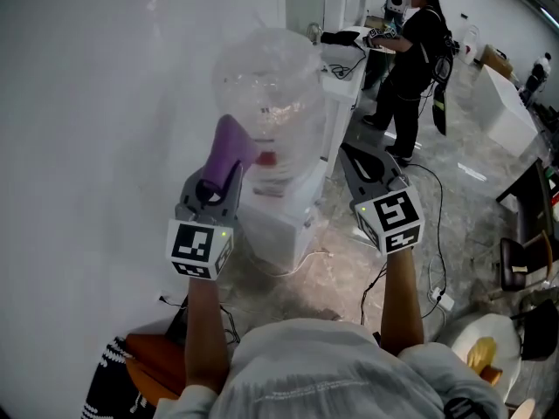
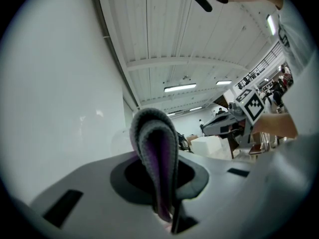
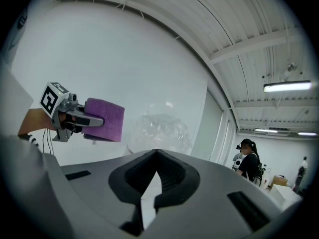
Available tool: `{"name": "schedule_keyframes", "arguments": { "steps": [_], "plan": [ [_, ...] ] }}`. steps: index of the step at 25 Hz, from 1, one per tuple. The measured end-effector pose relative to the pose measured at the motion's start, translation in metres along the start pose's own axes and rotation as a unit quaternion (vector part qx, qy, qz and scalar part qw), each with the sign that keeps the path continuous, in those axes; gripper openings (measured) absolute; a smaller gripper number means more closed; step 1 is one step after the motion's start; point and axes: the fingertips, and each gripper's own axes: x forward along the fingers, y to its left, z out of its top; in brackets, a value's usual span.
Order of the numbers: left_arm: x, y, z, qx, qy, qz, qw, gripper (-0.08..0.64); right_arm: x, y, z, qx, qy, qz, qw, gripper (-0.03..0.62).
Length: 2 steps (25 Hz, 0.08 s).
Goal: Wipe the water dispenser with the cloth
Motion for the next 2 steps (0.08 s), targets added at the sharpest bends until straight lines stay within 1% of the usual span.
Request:
{"name": "schedule_keyframes", "arguments": {
  "steps": [2],
  "plan": [
    [0.001,0.0002,-0.0009,0.001,0.0,0.0,1.0,0.054,0.0011,-0.0006,-0.0028,0.0,0.002,-0.001,1.0,0.009]
  ]
}}
